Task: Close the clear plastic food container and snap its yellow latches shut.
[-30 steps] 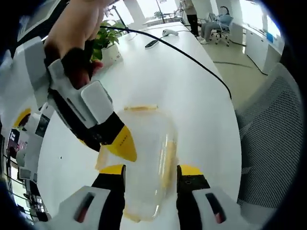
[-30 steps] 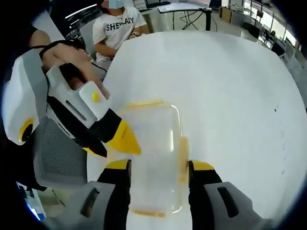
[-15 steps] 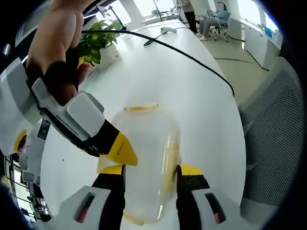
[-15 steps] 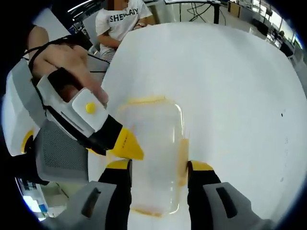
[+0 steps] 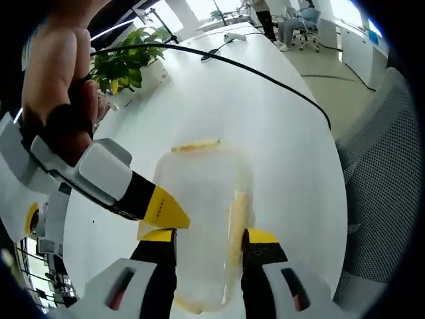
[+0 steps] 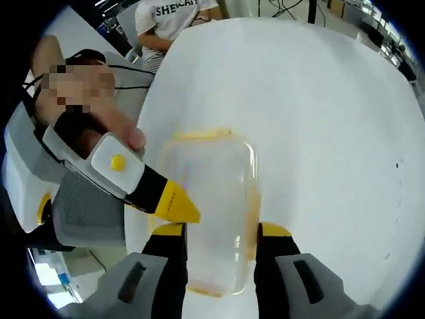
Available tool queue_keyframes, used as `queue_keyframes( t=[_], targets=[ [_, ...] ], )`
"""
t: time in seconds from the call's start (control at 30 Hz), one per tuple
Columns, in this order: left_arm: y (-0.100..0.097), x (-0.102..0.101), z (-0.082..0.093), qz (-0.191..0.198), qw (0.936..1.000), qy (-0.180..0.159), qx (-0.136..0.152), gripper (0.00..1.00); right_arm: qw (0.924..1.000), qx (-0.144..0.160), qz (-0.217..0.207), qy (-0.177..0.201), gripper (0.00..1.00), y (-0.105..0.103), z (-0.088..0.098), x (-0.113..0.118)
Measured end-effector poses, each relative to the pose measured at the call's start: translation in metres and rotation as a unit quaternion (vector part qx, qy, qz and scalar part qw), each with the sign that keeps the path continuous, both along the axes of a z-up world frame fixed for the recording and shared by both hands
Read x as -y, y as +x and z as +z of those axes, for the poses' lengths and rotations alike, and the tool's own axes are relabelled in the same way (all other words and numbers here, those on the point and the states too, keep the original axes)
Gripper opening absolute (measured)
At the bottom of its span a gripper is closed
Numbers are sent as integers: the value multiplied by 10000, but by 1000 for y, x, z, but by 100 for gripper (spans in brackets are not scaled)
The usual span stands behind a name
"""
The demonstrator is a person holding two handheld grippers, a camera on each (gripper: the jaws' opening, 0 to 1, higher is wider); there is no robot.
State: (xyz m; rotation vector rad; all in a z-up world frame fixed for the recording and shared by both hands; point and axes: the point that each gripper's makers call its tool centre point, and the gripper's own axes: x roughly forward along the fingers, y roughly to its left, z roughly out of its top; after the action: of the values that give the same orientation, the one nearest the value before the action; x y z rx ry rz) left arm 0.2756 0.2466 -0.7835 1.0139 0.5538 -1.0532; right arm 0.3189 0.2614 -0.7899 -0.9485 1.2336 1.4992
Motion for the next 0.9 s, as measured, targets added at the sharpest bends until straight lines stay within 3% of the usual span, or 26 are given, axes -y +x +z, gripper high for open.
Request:
queue_keyframes(
  t=[0.17,0.47,0.9],
  targets=[
    [1,1,-1,2,10000,-10,-36,33,9999,33,31,-141,38,0,0,-2],
    [0,1,0,16,10000,3,-28,33,10000,-35,-4,-62,39,-1,2,0],
    [-2,1,2,-178,9997,120,-74,35,9991,-72,-103,405,40,-2,5,0]
  ],
)
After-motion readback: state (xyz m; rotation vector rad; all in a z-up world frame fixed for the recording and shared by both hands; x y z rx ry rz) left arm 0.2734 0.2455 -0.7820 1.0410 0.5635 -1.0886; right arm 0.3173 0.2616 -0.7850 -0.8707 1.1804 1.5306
